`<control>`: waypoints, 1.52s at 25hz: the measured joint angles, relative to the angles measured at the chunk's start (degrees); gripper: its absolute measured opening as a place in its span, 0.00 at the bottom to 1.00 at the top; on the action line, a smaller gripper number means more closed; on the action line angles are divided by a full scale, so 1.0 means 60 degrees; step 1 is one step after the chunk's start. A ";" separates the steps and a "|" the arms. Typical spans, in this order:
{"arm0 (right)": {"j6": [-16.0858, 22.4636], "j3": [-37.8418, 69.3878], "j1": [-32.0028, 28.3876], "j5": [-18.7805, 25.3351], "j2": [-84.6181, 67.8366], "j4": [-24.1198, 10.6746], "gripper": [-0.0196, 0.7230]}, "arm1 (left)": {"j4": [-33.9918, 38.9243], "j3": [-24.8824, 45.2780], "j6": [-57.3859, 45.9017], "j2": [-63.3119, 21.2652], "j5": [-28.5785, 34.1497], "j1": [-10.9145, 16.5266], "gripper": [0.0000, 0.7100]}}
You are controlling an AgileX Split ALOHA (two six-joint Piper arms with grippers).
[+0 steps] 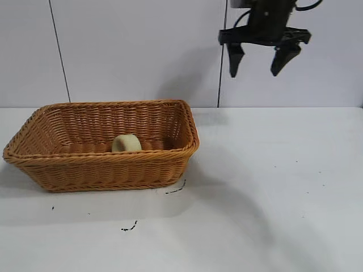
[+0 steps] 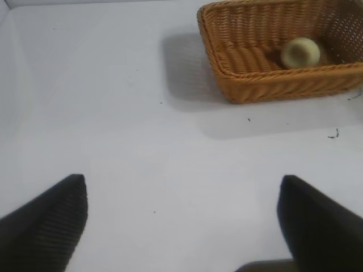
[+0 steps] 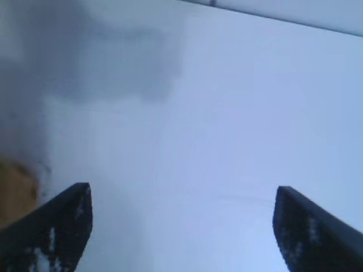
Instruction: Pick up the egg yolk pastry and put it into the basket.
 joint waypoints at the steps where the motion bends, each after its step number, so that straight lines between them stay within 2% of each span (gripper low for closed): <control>1: 0.0000 0.0000 -0.0210 -0.0001 0.0000 -0.0007 0.87 | 0.0000 0.0000 0.0000 0.0000 0.0000 0.0000 0.98; 8: -0.0030 0.0073 -0.0901 0.0008 -0.0029 0.0002 0.87 | 0.0000 0.0000 0.0000 0.0000 0.0000 0.0000 0.98; 13: -0.0036 0.1317 -0.1132 -0.0002 -0.0790 0.0009 0.87 | 0.0000 0.0000 0.0000 0.0000 0.0000 0.0000 0.98; 21: -0.0036 0.5752 -0.1173 -0.0020 -0.3886 0.0131 0.87 | 0.0000 0.0000 0.0000 0.0000 0.0000 0.0000 0.98; 32: 0.0094 1.2518 -0.1173 -0.0012 -1.0266 0.0273 0.87 | 0.0000 0.0000 0.0000 0.0000 0.0000 0.0000 0.98; 38: 0.0110 1.5422 -0.1173 -0.0881 -1.4298 0.0483 0.87 | 0.0000 0.0000 0.0000 0.0000 0.0000 0.0000 0.98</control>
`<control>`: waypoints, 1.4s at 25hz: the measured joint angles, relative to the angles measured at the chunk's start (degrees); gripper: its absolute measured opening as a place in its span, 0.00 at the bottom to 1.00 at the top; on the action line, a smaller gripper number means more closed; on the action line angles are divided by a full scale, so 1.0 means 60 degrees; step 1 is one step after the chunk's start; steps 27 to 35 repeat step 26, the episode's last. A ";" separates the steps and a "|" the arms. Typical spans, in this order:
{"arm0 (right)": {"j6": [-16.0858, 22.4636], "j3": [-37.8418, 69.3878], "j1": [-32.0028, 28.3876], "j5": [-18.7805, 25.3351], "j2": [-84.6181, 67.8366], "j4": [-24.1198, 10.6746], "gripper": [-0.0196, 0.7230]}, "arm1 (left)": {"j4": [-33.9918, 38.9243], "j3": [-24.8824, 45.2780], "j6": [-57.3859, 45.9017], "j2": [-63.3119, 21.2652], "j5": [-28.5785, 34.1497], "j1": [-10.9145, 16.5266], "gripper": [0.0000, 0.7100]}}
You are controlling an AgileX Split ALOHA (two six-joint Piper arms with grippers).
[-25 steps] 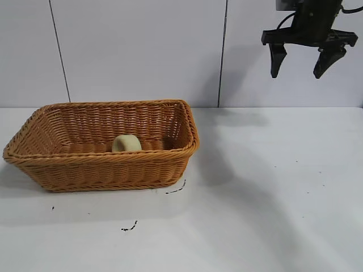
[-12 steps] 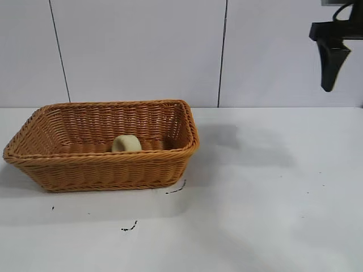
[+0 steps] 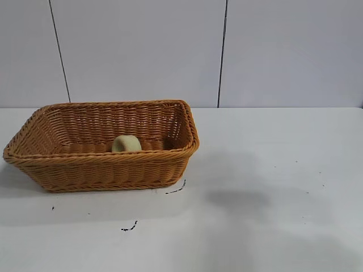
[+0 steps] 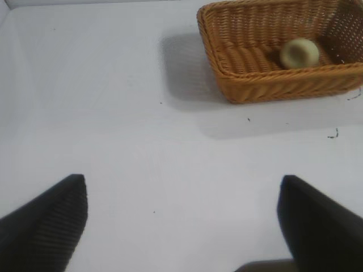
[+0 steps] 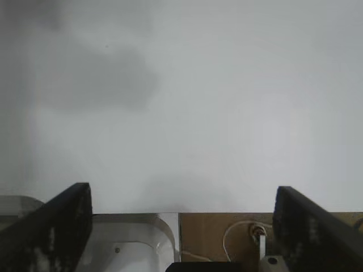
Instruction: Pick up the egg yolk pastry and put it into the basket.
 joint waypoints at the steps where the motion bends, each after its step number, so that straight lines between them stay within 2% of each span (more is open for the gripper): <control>1: -0.0009 0.0449 0.0000 -0.0152 -0.0606 0.0000 0.87 | 0.0000 0.0000 0.0000 0.0000 0.0000 0.0000 0.98; 7: -0.0026 0.2465 0.0000 -0.0724 -0.4757 0.0000 0.87 | 0.0000 0.0000 0.0000 0.0000 0.0000 0.0000 0.98; 15: -0.0026 0.2719 0.0000 -0.0876 -0.8324 0.0000 0.87 | 0.0000 0.0000 0.0000 0.0000 0.0000 0.0000 0.98; 35: -0.0033 0.2719 0.0008 -0.0867 -0.8665 0.0000 0.87 | 0.0000 0.0000 0.0000 0.0000 0.0000 0.0000 0.98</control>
